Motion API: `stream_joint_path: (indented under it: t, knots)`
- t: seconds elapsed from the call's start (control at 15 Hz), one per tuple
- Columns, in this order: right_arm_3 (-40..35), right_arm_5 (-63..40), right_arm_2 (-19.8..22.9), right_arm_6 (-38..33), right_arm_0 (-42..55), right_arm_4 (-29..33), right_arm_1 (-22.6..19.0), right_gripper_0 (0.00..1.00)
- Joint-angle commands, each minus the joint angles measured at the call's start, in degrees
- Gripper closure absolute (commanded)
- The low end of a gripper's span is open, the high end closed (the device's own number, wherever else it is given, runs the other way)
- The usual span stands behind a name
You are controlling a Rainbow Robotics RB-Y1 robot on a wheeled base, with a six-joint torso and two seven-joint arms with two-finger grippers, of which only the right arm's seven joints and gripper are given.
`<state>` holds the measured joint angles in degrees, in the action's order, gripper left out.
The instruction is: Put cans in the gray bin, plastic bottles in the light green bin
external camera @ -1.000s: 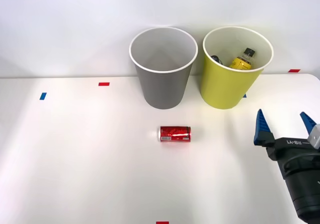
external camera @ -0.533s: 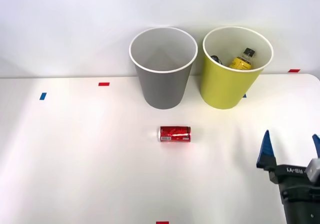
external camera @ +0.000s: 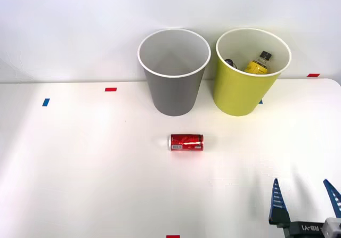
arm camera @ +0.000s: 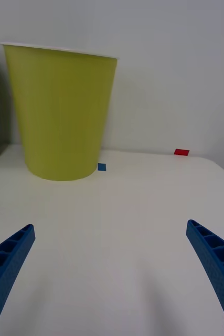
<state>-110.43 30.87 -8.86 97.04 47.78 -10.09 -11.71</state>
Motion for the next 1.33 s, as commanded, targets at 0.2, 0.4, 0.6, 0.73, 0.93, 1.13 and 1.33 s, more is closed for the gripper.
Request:
stream_joint_path:
  t: [0.2,0.4,0.6,0.73,0.93,1.13,1.33]
  knots:
    - [9.98,7.80,-3.09,-0.36,0.12,4.02,-0.86,0.00]
    - [10.06,10.44,-8.01,8.17,0.65,4.37,-3.67,0.00]
    - [10.06,12.99,-11.35,9.49,1.09,3.06,-3.58,0.00]
    - [10.06,13.78,-12.05,9.22,1.18,2.35,-3.41,0.00]
    - [10.06,13.78,-12.32,8.43,1.62,1.03,-3.23,0.00]
    - [10.06,13.78,-12.14,8.26,2.41,0.33,-3.23,0.00]
    - [10.06,13.78,-11.79,9.22,2.59,1.12,-3.23,0.00]
